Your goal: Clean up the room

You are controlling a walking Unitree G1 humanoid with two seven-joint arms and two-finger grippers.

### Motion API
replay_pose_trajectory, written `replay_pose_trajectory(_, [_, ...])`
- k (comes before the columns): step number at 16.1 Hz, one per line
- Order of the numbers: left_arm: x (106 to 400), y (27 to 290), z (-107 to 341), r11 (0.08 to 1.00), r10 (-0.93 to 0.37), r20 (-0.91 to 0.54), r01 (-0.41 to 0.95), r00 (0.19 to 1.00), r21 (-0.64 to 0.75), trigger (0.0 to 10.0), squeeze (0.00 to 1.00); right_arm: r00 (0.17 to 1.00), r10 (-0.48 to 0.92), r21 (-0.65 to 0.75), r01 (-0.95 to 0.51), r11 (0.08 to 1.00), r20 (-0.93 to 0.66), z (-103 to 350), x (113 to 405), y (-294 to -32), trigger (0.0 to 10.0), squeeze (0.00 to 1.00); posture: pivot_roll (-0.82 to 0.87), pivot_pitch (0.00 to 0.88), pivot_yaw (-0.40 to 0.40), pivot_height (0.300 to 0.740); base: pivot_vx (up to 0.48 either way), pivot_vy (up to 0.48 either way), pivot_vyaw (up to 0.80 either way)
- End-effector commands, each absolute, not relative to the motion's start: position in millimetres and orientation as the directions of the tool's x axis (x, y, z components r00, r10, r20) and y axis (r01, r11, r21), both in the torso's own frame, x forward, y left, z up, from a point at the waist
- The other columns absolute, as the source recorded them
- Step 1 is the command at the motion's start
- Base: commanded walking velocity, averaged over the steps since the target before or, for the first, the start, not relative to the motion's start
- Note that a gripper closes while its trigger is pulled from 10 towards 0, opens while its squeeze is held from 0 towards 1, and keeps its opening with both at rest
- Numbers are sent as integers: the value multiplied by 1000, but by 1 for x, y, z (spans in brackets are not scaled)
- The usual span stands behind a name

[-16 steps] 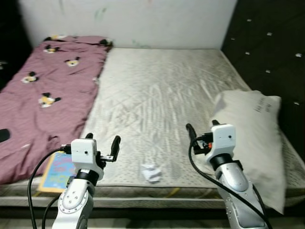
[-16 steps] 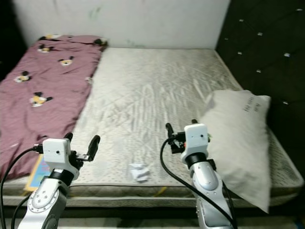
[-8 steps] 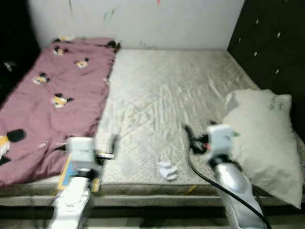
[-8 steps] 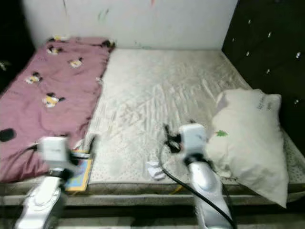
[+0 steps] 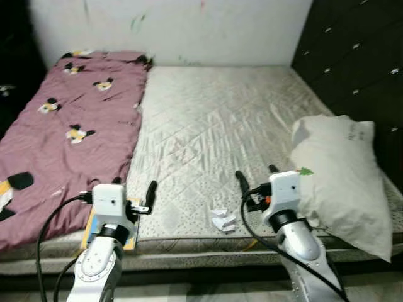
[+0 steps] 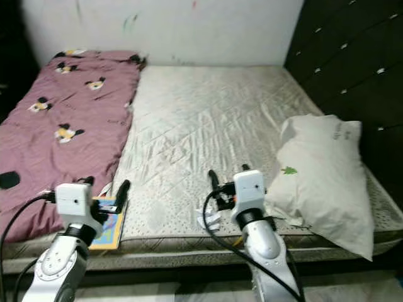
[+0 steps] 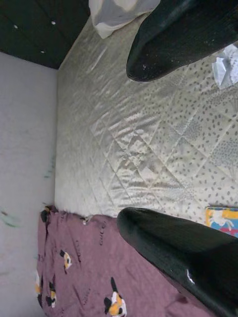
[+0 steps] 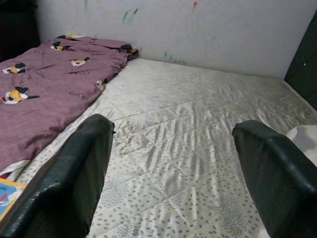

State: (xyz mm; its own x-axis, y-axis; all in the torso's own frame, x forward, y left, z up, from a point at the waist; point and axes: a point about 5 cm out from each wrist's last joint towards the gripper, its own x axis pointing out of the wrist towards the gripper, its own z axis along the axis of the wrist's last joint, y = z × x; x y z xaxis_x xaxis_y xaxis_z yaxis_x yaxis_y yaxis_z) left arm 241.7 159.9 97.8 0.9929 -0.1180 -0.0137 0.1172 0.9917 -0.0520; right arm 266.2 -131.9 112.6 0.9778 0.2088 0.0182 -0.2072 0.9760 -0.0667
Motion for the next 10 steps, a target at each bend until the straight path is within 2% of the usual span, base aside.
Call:
replay_pose_trajectory(1, [241, 160, 101, 989, -137, 1, 137, 991, -58, 10000, 0, 979, 203, -70, -201, 977, 26, 115, 268, -132, 10000, 0, 2, 43, -23, 740, 0, 0, 0])
replay_pose_trajectory(4, [240, 157, 101, 985, -160, 7, 160, 987, -59, 10000, 0, 976, 216, -68, -215, 974, 19, 114, 269, -131, 10000, 0, 4, 37, -28, 740, 0, 0, 0])
replay_pose_trajectory(6, [240, 156, 101, 984, -164, 6, 164, 986, -63, 10000, 0, 975, 219, -62, -217, 974, 23, 114, 269, -131, 10000, 0, 5, 35, -29, 740, 0, 0, -591])
replay_pose_trajectory(10, [240, 156, 101, 984, -166, 5, 166, 986, -63, 10000, 0, 975, 220, -70, -218, 973, 25, 114, 270, -131, 10000, 0, 5, 34, -29, 740, 0, 0, 0])
